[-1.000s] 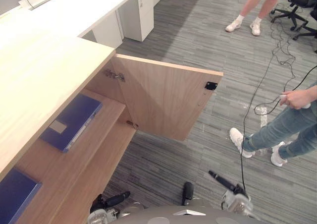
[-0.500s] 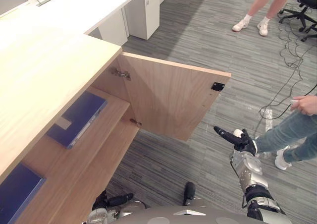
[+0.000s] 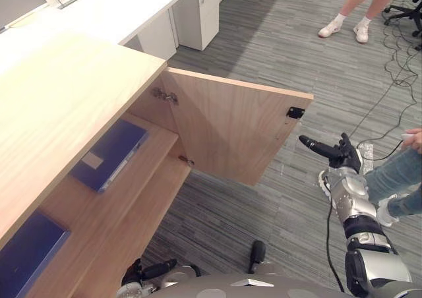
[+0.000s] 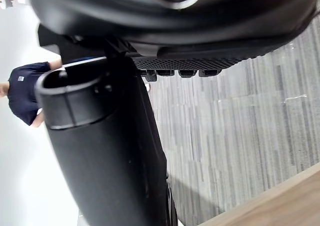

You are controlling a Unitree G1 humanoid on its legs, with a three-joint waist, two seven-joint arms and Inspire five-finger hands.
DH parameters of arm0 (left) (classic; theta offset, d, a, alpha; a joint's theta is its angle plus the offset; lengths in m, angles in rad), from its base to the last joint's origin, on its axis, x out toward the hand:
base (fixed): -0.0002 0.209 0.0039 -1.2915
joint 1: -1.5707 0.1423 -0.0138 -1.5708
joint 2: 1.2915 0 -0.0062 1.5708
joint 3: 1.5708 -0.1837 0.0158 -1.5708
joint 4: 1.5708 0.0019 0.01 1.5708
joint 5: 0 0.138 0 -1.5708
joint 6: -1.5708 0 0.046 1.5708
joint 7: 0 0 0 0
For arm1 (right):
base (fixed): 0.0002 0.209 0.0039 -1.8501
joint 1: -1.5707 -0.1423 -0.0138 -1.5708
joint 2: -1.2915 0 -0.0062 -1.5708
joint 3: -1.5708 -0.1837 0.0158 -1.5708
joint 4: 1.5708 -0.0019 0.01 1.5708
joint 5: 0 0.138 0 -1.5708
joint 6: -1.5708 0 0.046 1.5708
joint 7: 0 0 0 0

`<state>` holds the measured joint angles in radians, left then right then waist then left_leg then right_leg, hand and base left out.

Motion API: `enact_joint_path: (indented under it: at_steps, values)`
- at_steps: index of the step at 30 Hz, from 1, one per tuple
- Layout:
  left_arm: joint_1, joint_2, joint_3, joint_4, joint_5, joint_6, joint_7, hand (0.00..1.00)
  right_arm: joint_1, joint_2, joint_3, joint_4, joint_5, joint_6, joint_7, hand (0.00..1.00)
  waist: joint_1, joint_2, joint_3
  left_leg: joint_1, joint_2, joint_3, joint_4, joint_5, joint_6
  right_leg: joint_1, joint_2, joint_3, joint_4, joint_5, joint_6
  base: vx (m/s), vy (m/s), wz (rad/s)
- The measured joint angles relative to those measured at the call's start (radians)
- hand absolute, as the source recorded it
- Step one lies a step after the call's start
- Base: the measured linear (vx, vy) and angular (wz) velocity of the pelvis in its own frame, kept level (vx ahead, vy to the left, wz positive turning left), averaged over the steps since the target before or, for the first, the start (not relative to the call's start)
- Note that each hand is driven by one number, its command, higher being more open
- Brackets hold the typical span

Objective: Walk over to the cabinet, pick up the folder, carry it to the office cabinet, place the folder inside the office cabinet, then close the office cabinet door

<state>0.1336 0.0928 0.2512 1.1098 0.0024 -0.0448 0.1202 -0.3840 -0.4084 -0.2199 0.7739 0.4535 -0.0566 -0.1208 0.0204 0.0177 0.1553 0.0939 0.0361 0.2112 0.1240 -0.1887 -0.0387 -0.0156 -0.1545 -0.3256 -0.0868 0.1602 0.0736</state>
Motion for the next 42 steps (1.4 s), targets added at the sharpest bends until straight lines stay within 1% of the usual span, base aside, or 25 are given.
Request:
enact_joint_path:
  at_steps: [3,8,10,11,12,13,15,16,18,19,21,22,24,26,29,31,34,37,42]
  values:
    - [0.002,0.0,0.002,-0.001,0.0,0.0,0.0,1.0,-0.031,-0.044,0.054,-0.002,-0.017,0.0,-0.006,1.0,0.0,0.0,0.0,-0.001,-0.001,-0.003,0.0,0.0,0.001,0.0,-0.001,-0.002,0.0,0.0,0.0,-0.01,0.002,0.01]
    - [0.013,0.0,0.004,-0.012,0.002,-0.003,0.0,1.0,-0.089,-0.129,0.149,-0.005,-0.177,-0.001,-0.004,1.0,-0.005,0.0,0.0,-0.008,-0.002,-0.016,0.001,0.002,0.004,0.001,-0.004,-0.016,0.0,0.0,0.0,-0.03,0.006,0.08]
    - [0.025,0.0,0.006,-0.021,0.004,-0.01,0.001,1.0,-0.111,-0.186,0.217,-0.013,-0.311,-0.001,-0.001,1.0,-0.016,0.0,0.001,-0.016,-0.003,-0.025,0.006,0.003,0.004,0.002,-0.006,-0.026,0.0,0.0,0.0,-0.03,0.006,0.11]
    - [0.026,0.0,0.008,-0.021,0.004,-0.013,0.001,1.0,-0.114,-0.196,0.232,-0.02,-0.347,-0.001,-0.001,1.0,-0.017,-0.001,0.001,-0.016,-0.003,-0.026,0.007,0.003,0.004,0.002,-0.007,-0.026,0.0,0.0,0.0,-0.03,0.007,0.07]
    - [0.03,-0.001,0.017,-0.021,0.009,-0.018,0.001,1.0,-0.118,-0.211,0.262,-0.039,-0.423,-0.002,0.003,1.0,-0.02,-0.002,0.003,-0.016,-0.003,-0.027,0.008,0.003,0.004,0.004,-0.007,-0.026,0.0,0.0,0.0,0.0,0.0,0.0]
    - [0.031,-0.001,0.021,-0.021,0.009,-0.018,0.001,1.0,-0.123,-0.216,0.277,-0.045,-0.452,-0.004,0.004,1.0,-0.022,-0.002,0.005,-0.016,-0.003,-0.027,0.009,0.003,0.004,0.004,-0.007,-0.026,0.0,0.0,0.0,-0.04,0.003,0.0]
    - [0.031,-0.001,0.03,-0.02,0.014,-0.02,0.003,1.0,-0.152,-0.231,0.342,-0.045,-0.552,-0.017,0.009,1.0,-0.023,-0.006,0.009,-0.016,-0.003,-0.027,0.012,0.003,0.005,0.006,-0.007,-0.026,0.0,0.001,0.001,-0.05,0.004,0.01]
    - [0.032,-0.001,0.034,-0.02,0.022,-0.021,0.003,1.0,-0.158,-0.238,0.365,-0.045,-0.571,-0.02,0.01,1.0,-0.023,-0.007,0.01,-0.016,-0.003,-0.028,0.013,0.003,0.005,0.006,-0.007,-0.026,0.0,0.001,0.001,-0.05,0.004,0.01]
    - [0.032,0.0,0.04,-0.02,0.044,-0.025,0.004,1.0,-0.193,-0.278,0.469,-0.048,-0.661,-0.03,0.035,1.0,-0.02,-0.009,0.012,-0.017,-0.003,-0.03,0.013,0.003,0.006,0.006,-0.007,-0.027,0.0,0.001,0.001,-0.05,0.003,0.02]
    - [0.032,0.0,0.04,-0.02,0.045,-0.027,0.004,1.0,-0.199,-0.288,0.491,-0.053,-0.686,-0.035,0.037,1.0,-0.019,-0.01,0.012,-0.018,-0.003,-0.031,0.013,0.004,0.006,0.006,-0.007,-0.027,0.0,0.001,0.001,-0.04,0.004,0.02]
    - [0.032,0.001,0.041,-0.02,0.045,-0.031,0.005,1.0,-0.231,-0.321,0.567,-0.077,-0.767,-0.056,0.051,1.0,-0.019,-0.011,0.019,-0.019,-0.003,-0.033,0.013,0.004,0.006,0.005,-0.007,-0.029,0.0,0.001,0.001,-0.03,0.006,0.01]
    - [0.032,0.001,0.041,-0.021,0.045,-0.035,0.005,1.0,-0.235,-0.331,0.573,-0.077,-0.778,-0.057,0.052,1.0,-0.019,-0.012,0.021,-0.019,-0.003,-0.033,0.013,0.004,0.006,0.005,-0.007,-0.029,0.0,0.001,0.001,0.0,0.0,0.0]
    - [0.032,0.005,0.041,-0.02,0.046,-0.04,0.007,1.0,-0.265,-0.382,0.642,-0.079,-0.853,-0.065,0.055,1.0,-0.023,-0.017,0.026,-0.023,-0.003,-0.035,0.013,0.004,0.006,0.002,-0.007,-0.031,0.0,0.001,0.002,0.0,0.0,0.0]
    - [0.032,0.007,0.041,-0.02,0.049,-0.04,0.007,1.0,-0.28,-0.416,0.678,-0.083,-0.905,-0.068,0.056,1.0,-0.024,-0.02,0.028,-0.026,-0.003,-0.04,0.013,0.004,0.006,0.002,-0.007,-0.035,0.0,0.002,0.002,-0.01,0.007,0.04]
    - [0.032,0.009,0.04,-0.021,0.052,-0.041,0.009,1.0,-0.3,-0.445,0.711,-0.084,-0.922,-0.069,0.064,1.0,-0.024,-0.023,0.029,-0.028,-0.003,-0.043,0.013,0.004,0.007,0.001,-0.007,-0.036,0.0,0.002,0.002,-0.02,0.008,0.03]
    - [0.032,0.009,0.041,-0.02,0.075,-0.042,0.012,1.0,-0.303,-0.455,0.717,-0.092,-0.96,-0.069,0.063,1.0,-0.024,-0.023,0.029,-0.03,-0.003,-0.045,0.014,0.004,0.007,0.0,-0.007,-0.038,0.0,0.002,0.002,-0.01,0.004,0.02]
    - [0.032,0.01,0.04,-0.02,0.084,-0.045,0.012,1.0,-0.313,-0.463,0.736,-0.092,-0.96,-0.069,0.064,1.0,-0.025,-0.024,0.029,-0.031,-0.003,-0.045,0.015,0.005,0.007,0.0,-0.007,-0.038,0.0,0.002,0.002,-0.02,0.004,0.0]
    - [0.032,0.01,0.041,-0.02,0.085,-0.045,0.014,1.0,-0.333,-0.481,0.779,-0.093,-0.969,-0.069,0.064,1.0,-0.026,-0.025,0.03,-0.032,-0.002,-0.045,0.016,0.005,0.007,0.0,-0.006,-0.037,0.0,0.002,0.002,-0.04,0.006,-0.01]
    - [0.031,0.013,0.047,-0.02,0.087,-0.044,0.021,1.0,-0.356,-0.542,0.863,-0.148,-1.043,-0.071,0.066,1.0,-0.027,-0.03,0.03,-0.032,0.004,-0.045,0.015,0.005,0.007,-0.002,0.0,-0.035,0.0,0.002,0.002,-0.01,0.001,-0.01]
